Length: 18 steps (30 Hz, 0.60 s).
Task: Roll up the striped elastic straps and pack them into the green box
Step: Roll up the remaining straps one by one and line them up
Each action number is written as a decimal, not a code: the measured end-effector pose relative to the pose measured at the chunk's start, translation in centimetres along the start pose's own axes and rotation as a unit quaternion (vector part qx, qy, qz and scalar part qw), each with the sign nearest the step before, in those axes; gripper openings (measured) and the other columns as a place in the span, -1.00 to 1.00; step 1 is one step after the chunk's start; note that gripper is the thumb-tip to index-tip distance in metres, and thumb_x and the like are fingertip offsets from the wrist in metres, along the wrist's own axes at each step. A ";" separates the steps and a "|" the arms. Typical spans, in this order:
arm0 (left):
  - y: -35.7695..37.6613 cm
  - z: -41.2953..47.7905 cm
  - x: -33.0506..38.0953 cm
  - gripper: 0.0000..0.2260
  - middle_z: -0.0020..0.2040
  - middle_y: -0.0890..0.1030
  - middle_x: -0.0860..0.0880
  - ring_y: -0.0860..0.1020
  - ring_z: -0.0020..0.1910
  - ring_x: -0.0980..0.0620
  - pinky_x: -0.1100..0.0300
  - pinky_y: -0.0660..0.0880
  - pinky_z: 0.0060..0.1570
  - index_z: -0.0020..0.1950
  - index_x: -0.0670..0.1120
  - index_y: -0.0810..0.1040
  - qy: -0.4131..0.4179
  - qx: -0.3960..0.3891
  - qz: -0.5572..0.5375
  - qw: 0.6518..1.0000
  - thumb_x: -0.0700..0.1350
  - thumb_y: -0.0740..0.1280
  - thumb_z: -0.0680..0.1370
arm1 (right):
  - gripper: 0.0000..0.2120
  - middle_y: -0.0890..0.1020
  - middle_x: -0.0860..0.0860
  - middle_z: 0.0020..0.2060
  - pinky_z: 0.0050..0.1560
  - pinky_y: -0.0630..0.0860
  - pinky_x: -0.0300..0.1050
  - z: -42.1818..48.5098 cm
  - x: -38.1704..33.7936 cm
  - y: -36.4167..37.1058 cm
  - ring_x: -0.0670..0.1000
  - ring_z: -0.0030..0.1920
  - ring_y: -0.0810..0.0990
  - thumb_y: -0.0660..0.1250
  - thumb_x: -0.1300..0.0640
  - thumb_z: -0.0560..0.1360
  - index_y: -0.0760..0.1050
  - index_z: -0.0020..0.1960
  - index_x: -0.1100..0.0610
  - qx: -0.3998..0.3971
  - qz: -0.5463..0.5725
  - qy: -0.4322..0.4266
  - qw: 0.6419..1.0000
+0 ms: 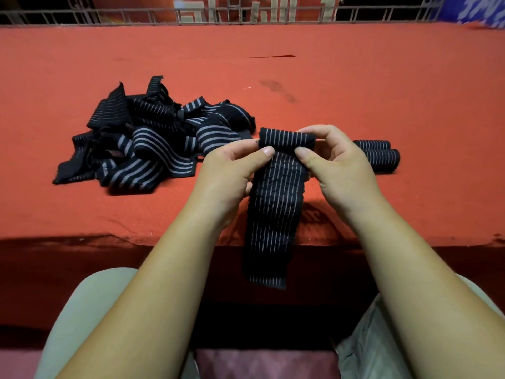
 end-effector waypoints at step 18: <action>-0.2 0.3 1.4 -0.85 -0.01 0.68 -0.12 0.71 -0.04 -0.08 -0.05 0.71 -0.02 0.23 -0.06 0.70 0.072 0.004 0.070 0.995 -0.21 0.41 0.69 | -0.76 0.69 0.05 -0.03 0.02 0.57 0.10 -0.4 0.9 0.6 0.09 -0.04 0.62 0.43 0.26 0.62 0.66 0.23 0.03 -0.054 0.047 0.025 0.997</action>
Point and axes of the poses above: each hand's wrist, its own z-axis towards the middle knuckle, its own y-axis out of the palm, x = y × z, the point moved 8 cm from there along z, towards the middle knuckle
